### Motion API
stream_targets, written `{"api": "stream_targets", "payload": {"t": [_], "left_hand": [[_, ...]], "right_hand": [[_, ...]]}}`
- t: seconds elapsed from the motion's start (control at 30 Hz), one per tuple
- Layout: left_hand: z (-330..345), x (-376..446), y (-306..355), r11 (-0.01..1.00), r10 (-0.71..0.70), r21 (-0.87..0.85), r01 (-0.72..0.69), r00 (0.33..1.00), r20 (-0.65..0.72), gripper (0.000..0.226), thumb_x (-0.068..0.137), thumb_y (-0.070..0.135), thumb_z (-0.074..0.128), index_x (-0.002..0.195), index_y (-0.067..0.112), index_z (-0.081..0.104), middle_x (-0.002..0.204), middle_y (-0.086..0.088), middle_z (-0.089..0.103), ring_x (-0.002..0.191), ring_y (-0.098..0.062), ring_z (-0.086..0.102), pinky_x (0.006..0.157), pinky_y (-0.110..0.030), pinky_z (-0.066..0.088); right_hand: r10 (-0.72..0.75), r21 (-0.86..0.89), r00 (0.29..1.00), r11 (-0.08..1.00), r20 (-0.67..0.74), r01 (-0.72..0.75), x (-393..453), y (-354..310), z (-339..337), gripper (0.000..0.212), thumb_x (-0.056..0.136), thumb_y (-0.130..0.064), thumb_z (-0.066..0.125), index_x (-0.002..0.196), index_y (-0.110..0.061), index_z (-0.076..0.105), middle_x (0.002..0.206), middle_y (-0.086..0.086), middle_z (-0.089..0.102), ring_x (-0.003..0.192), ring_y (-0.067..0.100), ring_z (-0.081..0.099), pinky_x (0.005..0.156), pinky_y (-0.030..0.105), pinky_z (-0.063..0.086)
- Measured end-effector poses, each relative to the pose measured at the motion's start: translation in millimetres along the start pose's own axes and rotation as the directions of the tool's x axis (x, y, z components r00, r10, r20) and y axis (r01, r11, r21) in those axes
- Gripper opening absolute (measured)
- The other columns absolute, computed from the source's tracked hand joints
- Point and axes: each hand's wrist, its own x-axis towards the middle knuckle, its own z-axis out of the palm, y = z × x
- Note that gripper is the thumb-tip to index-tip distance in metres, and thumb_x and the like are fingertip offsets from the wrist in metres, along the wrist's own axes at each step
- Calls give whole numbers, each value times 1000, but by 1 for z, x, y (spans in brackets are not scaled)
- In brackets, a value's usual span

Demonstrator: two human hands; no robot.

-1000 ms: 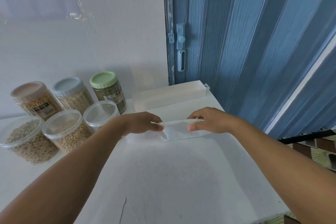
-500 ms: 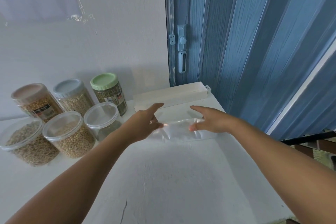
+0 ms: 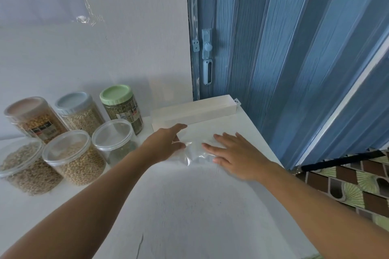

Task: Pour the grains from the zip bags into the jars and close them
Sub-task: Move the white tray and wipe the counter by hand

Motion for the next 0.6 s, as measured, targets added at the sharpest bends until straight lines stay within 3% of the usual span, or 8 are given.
{"api": "stream_targets", "payload": {"t": [0.1, 0.17, 0.27, 0.43, 0.6], "left_hand": [[20, -10, 1, 933, 234, 322, -159, 950, -207, 52, 104, 42, 54, 153, 27, 47, 142, -4, 62, 128, -26, 58, 111, -43, 44], [33, -18, -1, 882, 322, 409, -236, 934, -155, 58, 106, 56, 33, 156, 29, 44, 157, -7, 50, 145, -31, 45, 121, -47, 30], [45, -23, -10, 882, 237, 415, -223, 971, 17, 73, 98, 72, 2, 164, 42, 16, 172, -2, 23, 159, -26, 18, 128, -43, 10], [50, -18, -20, 892, 235, 389, -229, 971, 32, 66, 100, 71, 0, 162, 50, 7, 170, 0, 26, 156, -24, 25, 126, -43, 14], [61, -21, -25, 896, 225, 392, -207, 974, 2, 64, 101, 70, -2, 162, 52, 4, 171, 2, 24, 155, -23, 23, 126, -41, 11]], "right_hand": [[31, 72, 999, 997, 39, -34, -3, 2, 11, 53, 112, -55, 16, 159, -57, -6, 175, -2, 3, 162, 25, 2, 128, 42, 3], [46, 106, 996, 993, 72, -53, -2, 4, 11, 52, 111, -57, 14, 158, -60, -9, 175, -4, 1, 162, 23, -1, 128, 42, 2], [69, 143, 991, 986, 118, -85, 1, 3, 13, 51, 109, -61, 13, 155, -64, -9, 175, -7, 0, 162, 20, -4, 129, 41, 0], [94, 201, 981, 971, 171, -128, 2, 2, 10, 56, 101, -72, 11, 154, -66, -8, 174, -11, -6, 160, 15, -11, 128, 39, -7], [101, 207, 986, 970, 136, -128, 0, 1, 11, 65, 88, -81, -2, 151, -68, -9, 174, -12, -10, 160, 13, -15, 128, 38, -9]]}}
